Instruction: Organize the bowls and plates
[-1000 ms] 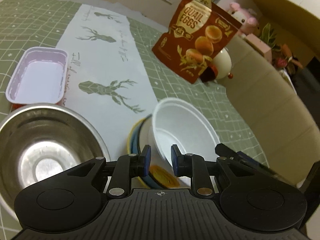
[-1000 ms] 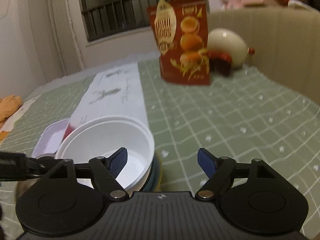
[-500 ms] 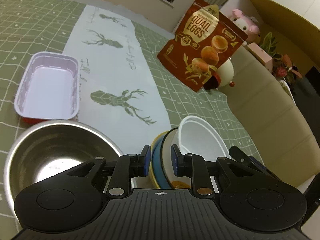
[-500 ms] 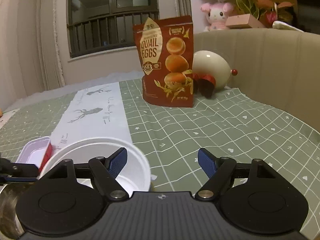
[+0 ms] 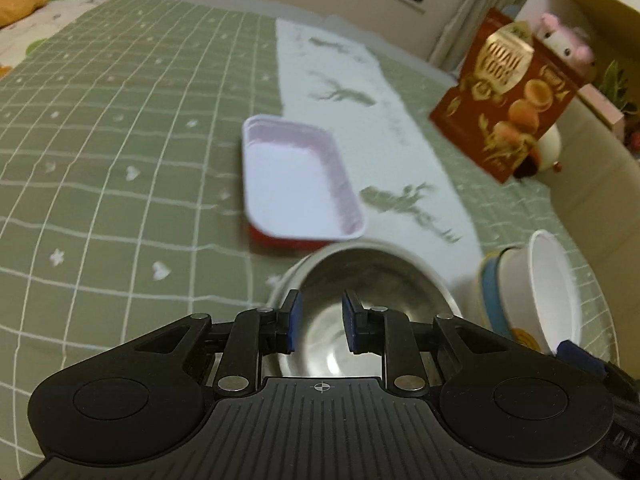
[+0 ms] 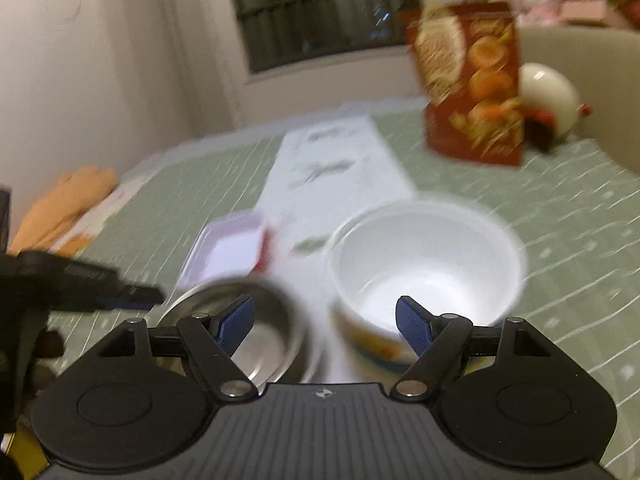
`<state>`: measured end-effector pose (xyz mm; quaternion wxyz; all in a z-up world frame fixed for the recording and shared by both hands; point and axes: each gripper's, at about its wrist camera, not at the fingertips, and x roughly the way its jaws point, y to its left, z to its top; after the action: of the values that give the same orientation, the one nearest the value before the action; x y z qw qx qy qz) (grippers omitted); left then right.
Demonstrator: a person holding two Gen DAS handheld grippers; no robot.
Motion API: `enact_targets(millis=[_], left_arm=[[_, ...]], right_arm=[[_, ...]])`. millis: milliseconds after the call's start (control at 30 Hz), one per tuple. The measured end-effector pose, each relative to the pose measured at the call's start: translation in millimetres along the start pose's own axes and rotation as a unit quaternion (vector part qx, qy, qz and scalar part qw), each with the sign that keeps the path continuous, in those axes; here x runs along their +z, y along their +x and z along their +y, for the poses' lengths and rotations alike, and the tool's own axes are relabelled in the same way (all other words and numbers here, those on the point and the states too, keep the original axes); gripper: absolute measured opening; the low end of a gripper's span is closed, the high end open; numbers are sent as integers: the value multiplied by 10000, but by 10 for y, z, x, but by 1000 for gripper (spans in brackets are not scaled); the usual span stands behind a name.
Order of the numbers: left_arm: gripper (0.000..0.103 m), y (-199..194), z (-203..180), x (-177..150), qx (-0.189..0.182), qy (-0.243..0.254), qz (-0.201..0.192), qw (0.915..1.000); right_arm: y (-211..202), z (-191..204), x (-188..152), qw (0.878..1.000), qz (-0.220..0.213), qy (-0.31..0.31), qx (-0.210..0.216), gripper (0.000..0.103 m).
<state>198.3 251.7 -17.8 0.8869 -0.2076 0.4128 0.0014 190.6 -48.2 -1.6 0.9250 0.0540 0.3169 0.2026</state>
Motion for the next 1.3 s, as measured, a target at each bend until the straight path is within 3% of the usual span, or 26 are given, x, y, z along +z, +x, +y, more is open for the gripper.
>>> enact_targets(millis=[100,300,500,733,933,1300], left_arm=[[24,77,101,-12,18,-125,48,9999],[24,125,172,-42,187,-33,68,9998],[26,270,286,-95,116,-261,264,9992],[31,435,348,-122,0,-397,505,9979],[29,581,342,-137,-110,-453,710,9964],[37,714,411,89,-145,-525,683,9962]], right_arm=[[42,234,-90,9995,122,-305,-33,78],[86,417,-149,9971,346,-584,335,78],[392,382,-256,9941,1039,-291,113,78],[619,457,-351,9922,1217,-280,43,78],[877,384,-390,9843,1700,183,429,75],[1011,551,-352,9846,1701,226,320,75]])
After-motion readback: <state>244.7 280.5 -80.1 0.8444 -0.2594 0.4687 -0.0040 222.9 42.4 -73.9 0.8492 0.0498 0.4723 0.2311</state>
